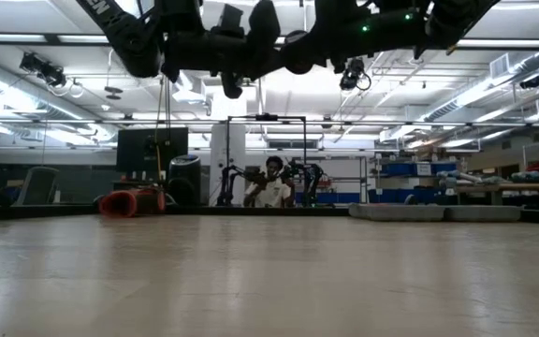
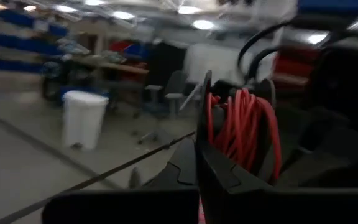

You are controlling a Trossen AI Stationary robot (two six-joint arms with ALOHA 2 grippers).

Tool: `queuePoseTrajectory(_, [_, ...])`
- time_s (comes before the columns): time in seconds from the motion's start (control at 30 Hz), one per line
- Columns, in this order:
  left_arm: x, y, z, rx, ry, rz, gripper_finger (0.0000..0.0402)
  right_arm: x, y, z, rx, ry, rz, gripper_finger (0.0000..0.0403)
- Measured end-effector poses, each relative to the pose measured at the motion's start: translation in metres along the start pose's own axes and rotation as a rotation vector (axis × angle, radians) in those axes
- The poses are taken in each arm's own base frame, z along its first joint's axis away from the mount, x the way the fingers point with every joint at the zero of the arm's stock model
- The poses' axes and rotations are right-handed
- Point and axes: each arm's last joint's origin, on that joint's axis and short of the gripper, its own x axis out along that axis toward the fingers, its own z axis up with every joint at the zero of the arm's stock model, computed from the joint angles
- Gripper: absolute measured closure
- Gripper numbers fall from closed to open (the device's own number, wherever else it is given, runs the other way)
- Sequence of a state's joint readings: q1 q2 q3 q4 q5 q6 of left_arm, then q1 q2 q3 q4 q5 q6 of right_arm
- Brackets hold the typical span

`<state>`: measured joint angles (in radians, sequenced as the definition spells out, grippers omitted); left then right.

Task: Coil cords
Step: Coil the red wire on the black spool

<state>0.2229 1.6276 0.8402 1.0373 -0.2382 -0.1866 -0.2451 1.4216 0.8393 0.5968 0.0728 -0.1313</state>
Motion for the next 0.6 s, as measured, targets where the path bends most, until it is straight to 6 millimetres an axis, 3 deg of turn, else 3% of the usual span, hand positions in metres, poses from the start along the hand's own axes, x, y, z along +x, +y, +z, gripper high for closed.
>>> queuePoseTrajectory(0.23, [0.009,-0.011,0.007,0.129,0.030,0.102,0.0401,0.002,0.003,0.003,-0.061,0.053,-0.049,0.0403])
queuePoseTrajectory(0.6, [0.006,-0.020,0.007,0.151,0.019,0.210,0.0401,0.000,0.004,0.000,-0.111,0.116,-0.123,0.0400])
